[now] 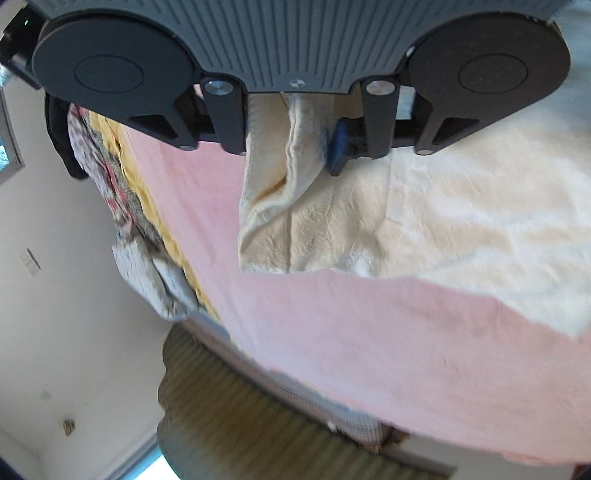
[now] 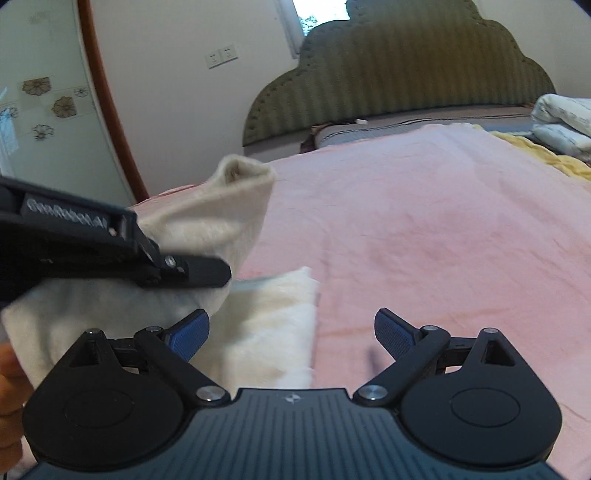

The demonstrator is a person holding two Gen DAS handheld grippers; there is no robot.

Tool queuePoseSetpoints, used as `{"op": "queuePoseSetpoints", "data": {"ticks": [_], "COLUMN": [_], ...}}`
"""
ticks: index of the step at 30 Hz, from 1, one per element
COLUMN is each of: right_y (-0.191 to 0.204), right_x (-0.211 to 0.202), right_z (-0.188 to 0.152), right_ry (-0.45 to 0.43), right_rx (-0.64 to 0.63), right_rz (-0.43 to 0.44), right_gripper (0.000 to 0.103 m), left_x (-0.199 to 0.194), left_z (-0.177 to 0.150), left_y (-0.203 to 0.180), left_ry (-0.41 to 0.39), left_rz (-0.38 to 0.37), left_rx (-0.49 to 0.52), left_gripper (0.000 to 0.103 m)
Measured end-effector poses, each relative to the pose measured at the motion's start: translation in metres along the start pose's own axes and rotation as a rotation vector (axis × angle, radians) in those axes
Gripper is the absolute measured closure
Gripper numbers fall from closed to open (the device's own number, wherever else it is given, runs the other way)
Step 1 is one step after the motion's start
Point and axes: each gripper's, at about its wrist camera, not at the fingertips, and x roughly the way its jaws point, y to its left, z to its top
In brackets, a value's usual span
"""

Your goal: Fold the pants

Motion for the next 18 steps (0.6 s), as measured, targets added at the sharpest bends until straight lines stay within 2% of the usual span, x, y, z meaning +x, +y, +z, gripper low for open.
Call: {"op": "queuePoseSetpoints", "data": {"ticks": [3, 5, 6, 7, 8, 9, 12, 14, 16, 18], "right_y": [-0.011, -0.015, -0.017, -0.018, -0.019, -0.018, -0.005, 0.012, 0.028, 0.042], "right_x": [-0.003, -0.009, -0.011, -0.014, -0.019, -0.027, -0.048, -0.051, -0.039, -0.009], "right_z": [-0.003, -0.006, -0.007, -0.005, -0.002, 0.004, 0.022, 0.031, 0.037, 0.038], "right_ry": [0.012, -0.013, -0.025, -0.045, -0.077, -0.128, -0.249, -0.264, -0.189, -0.015], "right_rx": [0.0, -0.043, -0.074, -0.095, -0.099, -0.087, -0.067, -0.123, -0.179, -0.223], "right_rz": [-0.033, -0.154, -0.228, -0.293, -0.344, -0.349, -0.202, -0.109, 0.024, 0.184], "right_gripper": [0.006, 0.006, 0.006, 0.006, 0.006, 0.006, 0.006, 0.006, 0.006, 0.006], "left_x": [-0.006, -0.021, -0.032, -0.043, -0.054, -0.063, -0.086, -0.089, -0.084, -0.078], "left_z": [-0.002, 0.0, 0.002, 0.004, 0.005, 0.008, 0.015, 0.02, 0.024, 0.027], "left_y": [0.007, 0.006, 0.009, 0.011, 0.01, 0.011, 0.013, 0.02, 0.038, 0.066], "left_ry": [0.013, 0.012, -0.009, -0.042, -0.088, -0.125, -0.232, -0.259, -0.245, -0.19], "left_rz": [-0.026, -0.066, -0.107, -0.149, -0.182, -0.198, -0.162, -0.068, 0.042, 0.112], "left_rx": [-0.029, -0.009, -0.016, -0.024, -0.024, -0.016, 0.013, 0.035, 0.011, -0.05], "left_gripper": [0.062, 0.052, 0.041, 0.035, 0.023, 0.015, 0.015, 0.015, 0.015, 0.016]}}
